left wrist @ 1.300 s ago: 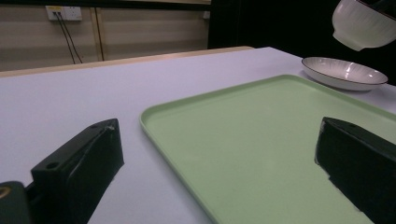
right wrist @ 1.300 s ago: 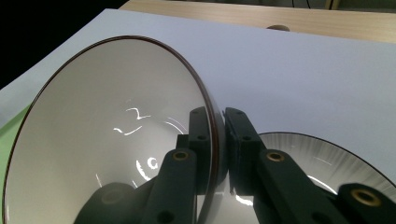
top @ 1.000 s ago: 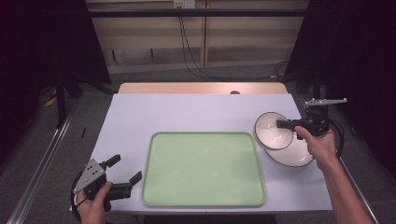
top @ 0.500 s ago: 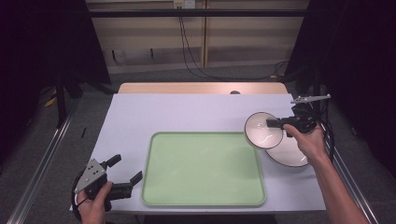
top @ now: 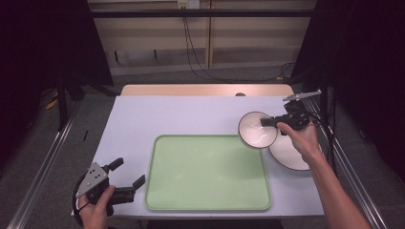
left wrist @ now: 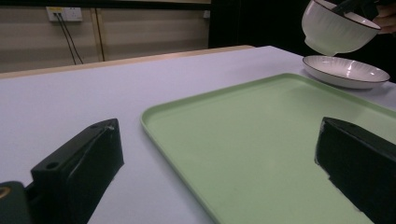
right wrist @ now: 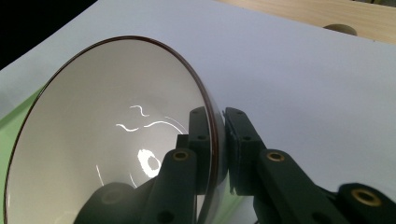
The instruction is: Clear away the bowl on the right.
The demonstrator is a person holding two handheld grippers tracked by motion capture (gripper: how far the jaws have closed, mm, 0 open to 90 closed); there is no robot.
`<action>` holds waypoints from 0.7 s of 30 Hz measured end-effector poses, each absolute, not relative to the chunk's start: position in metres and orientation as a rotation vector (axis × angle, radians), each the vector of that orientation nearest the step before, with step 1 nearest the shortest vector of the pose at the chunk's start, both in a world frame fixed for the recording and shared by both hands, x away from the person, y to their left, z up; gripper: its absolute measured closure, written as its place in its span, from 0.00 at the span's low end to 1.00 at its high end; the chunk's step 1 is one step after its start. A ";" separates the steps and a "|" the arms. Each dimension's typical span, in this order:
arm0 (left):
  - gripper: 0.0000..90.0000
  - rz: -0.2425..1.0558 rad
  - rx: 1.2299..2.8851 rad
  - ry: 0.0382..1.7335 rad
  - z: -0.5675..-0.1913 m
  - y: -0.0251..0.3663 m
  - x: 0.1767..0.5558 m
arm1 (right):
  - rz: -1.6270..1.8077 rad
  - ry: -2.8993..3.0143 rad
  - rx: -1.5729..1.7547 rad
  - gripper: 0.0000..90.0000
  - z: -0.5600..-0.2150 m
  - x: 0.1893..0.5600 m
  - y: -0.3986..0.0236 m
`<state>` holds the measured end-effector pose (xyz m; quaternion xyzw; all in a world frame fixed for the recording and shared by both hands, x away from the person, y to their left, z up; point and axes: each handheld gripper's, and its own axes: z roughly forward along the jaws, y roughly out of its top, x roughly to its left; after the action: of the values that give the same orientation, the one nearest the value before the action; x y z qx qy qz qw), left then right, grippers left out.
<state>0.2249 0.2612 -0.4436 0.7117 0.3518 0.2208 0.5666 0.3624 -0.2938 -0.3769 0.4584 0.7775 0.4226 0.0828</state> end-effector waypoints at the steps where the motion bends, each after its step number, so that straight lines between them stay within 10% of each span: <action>1: 0.01 0.521 1.672 0.832 -0.444 0.261 0.225 | 1.273 2.323 1.377 0.91 -0.377 0.364 -0.292; 21: 0.01 0.519 1.672 0.822 -0.443 0.262 0.224 | 1.172 2.377 1.465 0.91 -0.408 0.379 -0.271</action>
<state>0.2243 0.2622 -0.4431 0.7116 0.3500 0.2210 0.5677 0.3791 -0.2705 -0.4084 0.4830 0.7837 0.3863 0.0569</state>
